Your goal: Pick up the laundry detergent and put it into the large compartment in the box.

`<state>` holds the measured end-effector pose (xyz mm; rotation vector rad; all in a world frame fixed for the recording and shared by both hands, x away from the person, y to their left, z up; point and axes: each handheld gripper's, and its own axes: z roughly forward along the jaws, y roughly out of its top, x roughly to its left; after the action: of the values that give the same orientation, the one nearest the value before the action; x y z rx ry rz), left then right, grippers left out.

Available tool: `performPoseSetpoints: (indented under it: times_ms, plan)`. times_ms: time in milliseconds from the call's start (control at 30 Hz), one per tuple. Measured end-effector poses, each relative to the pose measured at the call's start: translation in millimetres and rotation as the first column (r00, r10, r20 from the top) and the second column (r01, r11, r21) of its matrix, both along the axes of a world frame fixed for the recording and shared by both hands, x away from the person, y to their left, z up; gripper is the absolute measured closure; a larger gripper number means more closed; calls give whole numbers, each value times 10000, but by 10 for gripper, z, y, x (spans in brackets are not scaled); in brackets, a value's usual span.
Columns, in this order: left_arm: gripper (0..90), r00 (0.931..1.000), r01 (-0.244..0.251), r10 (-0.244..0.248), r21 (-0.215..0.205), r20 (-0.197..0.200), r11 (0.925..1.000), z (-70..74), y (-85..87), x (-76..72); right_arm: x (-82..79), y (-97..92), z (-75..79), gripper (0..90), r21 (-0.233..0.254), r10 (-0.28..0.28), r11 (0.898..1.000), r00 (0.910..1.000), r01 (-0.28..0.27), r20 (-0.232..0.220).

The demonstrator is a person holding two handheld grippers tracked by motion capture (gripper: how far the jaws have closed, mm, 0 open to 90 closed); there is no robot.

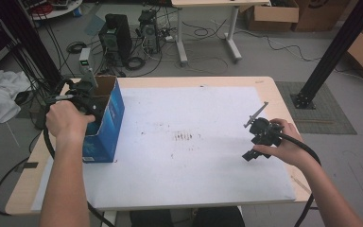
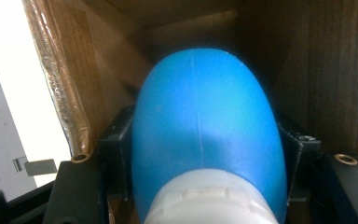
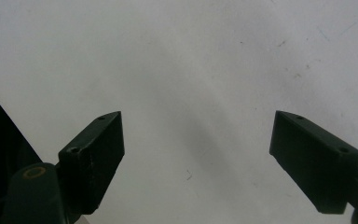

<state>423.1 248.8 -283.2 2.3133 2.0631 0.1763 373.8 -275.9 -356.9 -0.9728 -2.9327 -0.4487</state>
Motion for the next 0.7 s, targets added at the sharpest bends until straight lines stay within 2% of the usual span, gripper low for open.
performPoseSetpoints:
  times_ms: [700]
  plan:
    - [367, 9999, -17, 19, 135, -119, 9999, 8, -24, 3, 0, -9, -4, 177, -22, -27, 10000, 10000, 27, 14]
